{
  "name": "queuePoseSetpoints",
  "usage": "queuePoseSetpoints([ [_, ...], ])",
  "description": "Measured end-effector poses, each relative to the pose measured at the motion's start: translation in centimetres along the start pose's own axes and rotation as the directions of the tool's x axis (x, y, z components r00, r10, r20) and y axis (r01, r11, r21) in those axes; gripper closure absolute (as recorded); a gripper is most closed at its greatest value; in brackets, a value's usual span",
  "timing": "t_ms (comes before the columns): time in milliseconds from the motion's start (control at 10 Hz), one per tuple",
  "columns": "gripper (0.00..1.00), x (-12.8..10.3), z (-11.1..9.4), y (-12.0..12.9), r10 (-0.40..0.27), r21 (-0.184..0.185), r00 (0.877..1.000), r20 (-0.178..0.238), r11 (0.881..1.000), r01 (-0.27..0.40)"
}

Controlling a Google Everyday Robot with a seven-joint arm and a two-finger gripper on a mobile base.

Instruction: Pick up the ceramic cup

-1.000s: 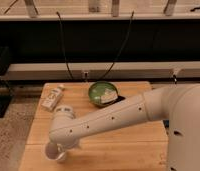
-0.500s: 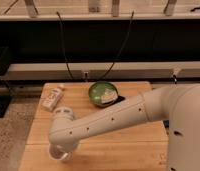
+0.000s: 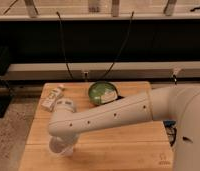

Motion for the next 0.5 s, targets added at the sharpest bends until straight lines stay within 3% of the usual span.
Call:
queuePoseSetpoints([
  [500,1.0,0.7,-1.9,-0.1,-0.029,0.003,1.0,-0.006,1.0,0.029],
])
